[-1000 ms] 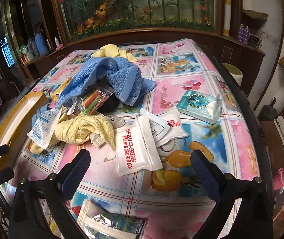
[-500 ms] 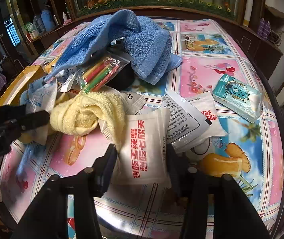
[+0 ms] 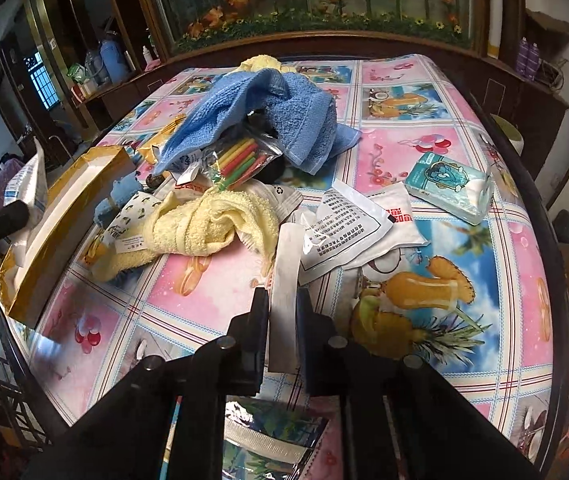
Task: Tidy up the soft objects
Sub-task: 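Carry the desiccant packet into the box with the left gripper while the right drops the white packet in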
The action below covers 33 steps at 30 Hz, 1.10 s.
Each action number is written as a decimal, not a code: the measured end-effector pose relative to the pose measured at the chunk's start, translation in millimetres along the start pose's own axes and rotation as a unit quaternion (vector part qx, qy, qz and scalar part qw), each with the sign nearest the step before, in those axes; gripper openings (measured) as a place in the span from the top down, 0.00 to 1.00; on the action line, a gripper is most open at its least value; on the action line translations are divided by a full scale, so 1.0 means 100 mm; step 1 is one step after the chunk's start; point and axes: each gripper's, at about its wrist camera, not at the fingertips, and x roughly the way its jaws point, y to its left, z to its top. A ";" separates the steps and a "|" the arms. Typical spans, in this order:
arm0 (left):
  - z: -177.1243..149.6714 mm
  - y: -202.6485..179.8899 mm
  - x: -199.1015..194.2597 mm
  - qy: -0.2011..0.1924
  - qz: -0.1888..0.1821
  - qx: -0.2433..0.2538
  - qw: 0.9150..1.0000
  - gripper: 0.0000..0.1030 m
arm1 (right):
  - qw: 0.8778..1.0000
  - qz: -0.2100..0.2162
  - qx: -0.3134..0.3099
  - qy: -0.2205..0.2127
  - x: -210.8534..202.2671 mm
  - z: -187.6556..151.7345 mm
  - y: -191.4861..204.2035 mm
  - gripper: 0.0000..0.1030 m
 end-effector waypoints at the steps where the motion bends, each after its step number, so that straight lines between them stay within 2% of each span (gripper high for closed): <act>1: -0.02 0.04 -0.08 -0.005 0.001 -0.005 1.000 0.63 | 1.000 -0.007 -0.007 -0.007 -0.03 0.02 0.04 0.87; 3: -0.06 0.13 -0.22 -0.014 0.006 -0.017 1.000 0.63 | 0.999 -0.022 -0.018 -0.026 -0.07 0.08 0.11 0.83; 4: -0.09 0.18 -0.28 -0.018 0.008 -0.024 1.000 0.63 | 0.999 -0.022 -0.018 -0.032 -0.08 0.13 0.14 0.70; 5: -0.12 0.22 -0.34 -0.022 0.010 -0.030 0.999 0.63 | 0.999 -0.011 -0.016 -0.034 -0.08 0.16 0.17 0.53; 7: -0.17 0.32 -0.45 -0.030 0.011 -0.041 0.999 0.63 | 0.999 0.002 -0.016 -0.030 -0.05 0.25 0.25 0.36; 11: -0.30 0.53 -0.66 -0.041 0.014 -0.067 0.997 0.63 | 0.999 -0.047 -0.009 -0.007 0.10 0.32 0.20 0.36; 13: -0.33 0.61 -0.72 -0.043 0.020 -0.074 0.996 0.63 | 0.999 -0.051 0.001 0.000 0.12 0.26 0.10 0.36; 18: -0.40 0.69 -0.79 -0.046 0.023 -0.085 0.995 0.63 | 0.997 -0.058 0.006 0.048 0.29 0.05 0.05 0.36; 21: -0.43 0.67 -0.78 -0.046 0.022 -0.084 0.995 0.63 | 0.993 -0.089 0.009 0.074 0.53 0.01 0.04 0.35; 22: -0.44 0.66 -0.79 -0.046 0.022 -0.083 0.995 0.63 | 0.994 -0.093 0.008 0.060 0.53 0.02 0.04 0.35; 24: -0.44 0.66 -0.82 -0.048 0.023 -0.083 0.995 0.63 | 0.994 -0.092 0.014 0.054 0.51 0.01 0.02 0.51; 25: -0.45 0.67 -0.84 -0.051 0.025 -0.083 0.995 0.63 | 0.995 -0.088 0.015 0.052 0.48 0.01 0.02 0.74; 26: -0.44 0.68 -0.86 -0.053 0.026 -0.084 0.995 0.63 | 0.996 -0.075 0.020 0.053 0.45 -0.01 0.01 0.91; 27: -0.44 0.70 -0.88 -0.056 0.027 -0.086 0.994 0.63 | 0.996 -0.058 0.031 0.056 0.42 -0.02 -0.03 0.92; 30: -0.43 0.75 -0.93 -0.062 0.028 -0.092 0.993 0.63 | 0.996 -0.042 0.053 0.050 0.32 -0.10 -0.08 0.92; 33: -0.38 0.81 -0.99 -0.063 0.027 -0.094 0.993 0.63 | 0.997 -0.020 0.067 0.026 0.10 -0.10 -0.07 0.92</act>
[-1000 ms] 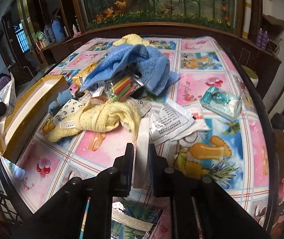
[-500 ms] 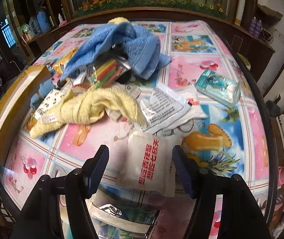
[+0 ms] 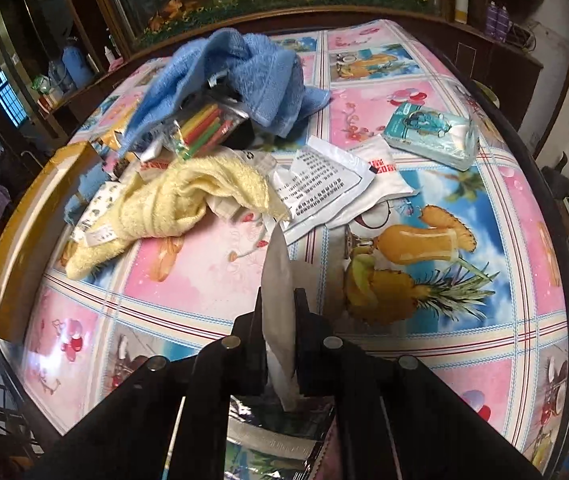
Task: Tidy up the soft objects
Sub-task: 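Carry the desiccant packet into the box with the left gripper while the right drops the white packet in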
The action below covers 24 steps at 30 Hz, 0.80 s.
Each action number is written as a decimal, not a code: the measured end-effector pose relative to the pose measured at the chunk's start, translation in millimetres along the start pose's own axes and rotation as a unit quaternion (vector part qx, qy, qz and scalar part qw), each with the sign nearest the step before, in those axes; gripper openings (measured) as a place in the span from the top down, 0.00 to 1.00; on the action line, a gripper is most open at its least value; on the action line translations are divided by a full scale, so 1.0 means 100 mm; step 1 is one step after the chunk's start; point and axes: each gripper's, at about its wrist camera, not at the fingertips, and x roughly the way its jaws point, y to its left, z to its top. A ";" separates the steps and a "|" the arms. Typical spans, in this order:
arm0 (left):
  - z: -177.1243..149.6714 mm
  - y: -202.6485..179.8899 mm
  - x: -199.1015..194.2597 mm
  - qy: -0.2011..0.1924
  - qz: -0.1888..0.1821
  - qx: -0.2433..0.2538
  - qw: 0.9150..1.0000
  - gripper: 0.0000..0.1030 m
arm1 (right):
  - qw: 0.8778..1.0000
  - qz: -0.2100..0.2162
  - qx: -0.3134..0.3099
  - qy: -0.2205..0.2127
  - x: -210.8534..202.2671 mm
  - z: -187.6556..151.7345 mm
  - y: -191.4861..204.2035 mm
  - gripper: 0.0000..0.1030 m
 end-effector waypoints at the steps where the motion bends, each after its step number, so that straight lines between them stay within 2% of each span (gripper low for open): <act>1: 0.04 0.02 -0.01 0.000 0.002 -0.001 1.000 0.63 | 1.000 0.013 -0.005 -0.010 -0.09 0.00 0.08 0.92; 4: 0.21 0.14 -0.01 -0.001 0.012 -0.005 1.000 0.63 | 0.997 0.054 -0.041 -0.040 -0.37 0.13 0.47 0.93; 7: 0.42 0.30 0.08 0.000 0.036 -0.011 0.999 0.63 | 0.989 0.115 -0.083 -0.044 -0.44 0.30 0.97 0.93; 10: 0.64 0.56 0.29 0.017 0.048 -0.037 0.998 0.63 | 0.977 0.177 -0.117 -0.027 -0.32 0.49 1.54 0.93; 14: 0.85 0.88 0.66 0.040 0.047 -0.063 0.996 0.63 | 0.966 0.215 -0.140 0.000 0.12 0.74 2.10 0.93; 18: 0.95 1.11 0.96 0.057 0.050 -0.079 0.994 0.63 | 0.965 0.211 -0.158 0.018 0.59 0.96 2.50 0.93; 21: 0.97 1.29 1.13 0.066 0.063 -0.095 0.991 0.62 | 0.965 0.202 -0.168 0.031 0.78 1.03 2.63 0.92; 23: 0.98 1.42 1.20 0.074 0.051 -0.120 0.989 0.61 | 0.966 0.185 -0.176 0.028 0.91 1.08 2.73 0.90; 24: 0.99 1.48 1.22 0.077 0.041 -0.134 0.987 0.57 | 0.967 0.178 -0.180 0.026 0.96 1.08 2.76 0.90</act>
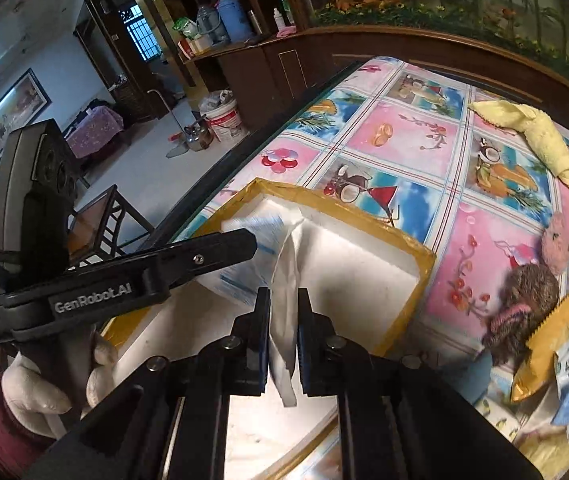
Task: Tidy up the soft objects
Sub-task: 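Carry the desiccant packet into the box with the left gripper while the right drops the white packet in, then grasp the yellow towel with the left gripper while the right grasps a clear picture packet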
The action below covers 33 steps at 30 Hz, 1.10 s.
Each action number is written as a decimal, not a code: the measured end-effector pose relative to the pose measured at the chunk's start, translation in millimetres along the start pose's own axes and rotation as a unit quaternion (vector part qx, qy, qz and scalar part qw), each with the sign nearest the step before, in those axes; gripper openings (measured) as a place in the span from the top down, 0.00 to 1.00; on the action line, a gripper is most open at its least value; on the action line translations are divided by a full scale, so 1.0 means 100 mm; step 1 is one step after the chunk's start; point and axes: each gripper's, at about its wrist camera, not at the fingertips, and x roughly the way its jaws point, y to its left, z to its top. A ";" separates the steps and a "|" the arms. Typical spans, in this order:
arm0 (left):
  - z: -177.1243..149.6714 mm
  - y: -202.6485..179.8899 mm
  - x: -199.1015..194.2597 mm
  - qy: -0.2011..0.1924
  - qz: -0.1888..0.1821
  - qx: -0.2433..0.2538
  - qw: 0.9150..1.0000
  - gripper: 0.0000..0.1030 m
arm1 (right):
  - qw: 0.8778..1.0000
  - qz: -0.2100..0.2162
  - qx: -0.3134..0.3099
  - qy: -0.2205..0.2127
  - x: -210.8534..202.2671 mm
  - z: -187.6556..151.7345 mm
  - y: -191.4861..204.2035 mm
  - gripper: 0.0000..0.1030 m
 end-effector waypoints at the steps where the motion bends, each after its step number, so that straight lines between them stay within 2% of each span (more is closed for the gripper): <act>1: 0.02 0.04 0.01 0.002 -0.009 -0.009 1.000 0.50 | 1.000 -0.012 0.000 0.001 0.06 0.02 -0.02 0.88; 3: 0.02 0.05 -0.02 0.001 -0.016 -0.014 1.000 0.44 | 1.000 -0.019 0.007 0.000 0.11 0.05 -0.06 0.79; 4: 0.02 0.05 -0.04 0.001 -0.016 -0.013 1.000 0.44 | 1.000 -0.015 0.014 -0.003 0.10 0.06 -0.09 0.75; 7: -0.01 -0.02 -0.16 0.000 -0.009 -0.008 1.000 0.44 | 0.999 -0.008 0.035 -0.024 -0.09 0.05 -0.19 0.75; 11: -0.15 -0.32 -0.47 -0.031 0.000 0.035 0.999 0.44 | 0.997 -0.018 0.039 -0.068 -0.51 0.01 -0.20 0.73; 12: -0.20 -0.41 -0.52 -0.036 -0.002 0.046 0.998 0.44 | 0.996 -0.022 0.043 -0.078 -0.66 -0.03 -0.21 0.70; 13: -0.24 -0.50 -0.57 -0.040 -0.006 0.056 0.998 0.42 | 0.995 -0.027 0.049 -0.087 -0.80 -0.08 -0.23 0.60; 14: -0.31 -0.60 -0.63 -0.041 -0.014 0.067 0.997 0.40 | 0.993 -0.036 0.056 -0.095 -0.93 -0.13 -0.26 0.49; 15: -0.36 -0.70 -0.65 -0.040 -0.020 0.076 0.996 0.37 | 0.992 -0.050 0.063 -0.101 -1.04 -0.18 -0.30 0.45; 17: -0.51 -0.89 -0.66 -0.032 -0.033 0.096 0.994 0.37 | 0.987 -0.084 0.080 -0.108 -1.21 -0.32 -0.47 0.43; 19: -0.68 -1.07 -0.62 -0.019 -0.039 0.116 0.992 0.37 | 0.984 -0.118 0.096 -0.094 -1.26 -0.48 -0.67 0.43; 21: -0.85 -1.22 -0.54 -0.006 -0.043 0.132 0.990 0.37 | 0.982 -0.126 0.117 -0.078 -1.26 -0.64 -0.87 0.43; 26: -1.32 -1.55 -0.34 0.032 -0.039 0.175 0.983 0.37 | 0.983 -0.075 0.159 -0.057 -1.05 -0.80 -1.15 0.43; 28: -1.45 -1.62 -0.31 0.038 -0.035 0.183 0.982 0.37 | 0.983 -0.070 0.160 -0.053 -0.92 -0.80 -1.18 0.43; 30: -1.51 -1.63 -0.32 0.040 -0.032 0.182 0.982 0.37 | 0.987 -0.044 0.152 -0.030 -0.76 -0.80 -1.17 0.42; 31: -1.53 -1.63 -0.34 0.039 -0.031 0.182 0.982 0.37 | 0.989 -0.018 0.148 -0.011 -0.67 -0.81 -1.13 0.42; 33: -1.57 -1.65 -0.39 0.036 -0.028 0.187 0.981 0.37 | 0.988 0.063 0.136 0.021 -0.58 -0.89 -0.97 0.42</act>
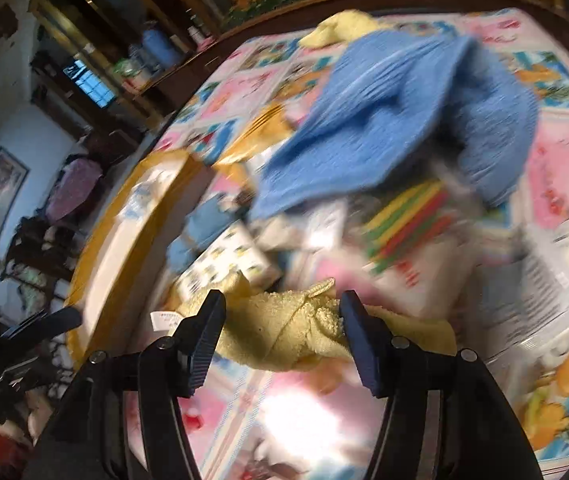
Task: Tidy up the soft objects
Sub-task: 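Grasp the yellow towel with the left gripper while the right grasps a clear picture packet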
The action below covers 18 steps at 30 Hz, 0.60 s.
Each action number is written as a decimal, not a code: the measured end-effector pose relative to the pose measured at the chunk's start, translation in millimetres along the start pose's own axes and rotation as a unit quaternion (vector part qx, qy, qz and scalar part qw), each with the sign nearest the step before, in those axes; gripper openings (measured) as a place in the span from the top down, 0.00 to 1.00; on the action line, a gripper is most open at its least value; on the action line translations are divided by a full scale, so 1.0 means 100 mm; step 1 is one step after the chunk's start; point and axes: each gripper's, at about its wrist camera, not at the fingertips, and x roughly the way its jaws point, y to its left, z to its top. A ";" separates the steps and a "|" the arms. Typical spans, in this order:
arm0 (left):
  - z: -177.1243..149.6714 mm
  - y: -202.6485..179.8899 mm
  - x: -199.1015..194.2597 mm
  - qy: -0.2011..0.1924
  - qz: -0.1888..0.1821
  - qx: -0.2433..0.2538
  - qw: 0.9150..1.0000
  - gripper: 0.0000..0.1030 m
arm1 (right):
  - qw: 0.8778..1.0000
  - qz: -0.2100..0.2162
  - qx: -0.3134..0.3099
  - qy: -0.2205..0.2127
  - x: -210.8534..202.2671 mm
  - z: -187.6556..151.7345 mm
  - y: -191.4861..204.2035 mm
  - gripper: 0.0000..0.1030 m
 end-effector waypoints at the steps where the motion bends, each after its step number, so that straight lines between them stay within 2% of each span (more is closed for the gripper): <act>1: -0.01 -0.02 -0.01 -0.001 0.002 0.007 1.000 0.37 | 0.999 0.033 -0.010 0.017 0.03 -0.07 0.08 0.42; 3: -0.04 -0.07 0.01 0.003 0.007 0.024 1.000 0.37 | 0.995 0.092 -0.035 0.035 -0.03 -0.23 0.25 0.42; 4: -0.04 -0.09 0.04 0.006 0.007 0.032 0.999 0.37 | 0.994 0.097 -0.045 0.027 -0.12 -0.30 0.29 0.42; 7: -0.09 -0.19 0.17 0.021 0.013 0.064 0.998 0.37 | 0.997 0.063 -0.043 -0.013 -0.43 -0.42 0.25 0.42; 11: -0.22 -0.28 0.27 0.040 0.025 0.092 0.995 0.37 | 0.998 -0.022 -0.025 -0.047 -0.74 -0.59 0.07 0.42; 14: -0.35 -0.31 0.22 0.035 0.024 0.110 0.993 0.37 | 0.998 -0.040 0.009 -0.057 -0.85 -0.74 -0.08 0.42; 18: -0.52 -0.31 0.13 0.040 0.002 0.110 0.993 0.37 | 0.996 -0.048 0.042 -0.063 -0.92 -0.98 -0.23 0.42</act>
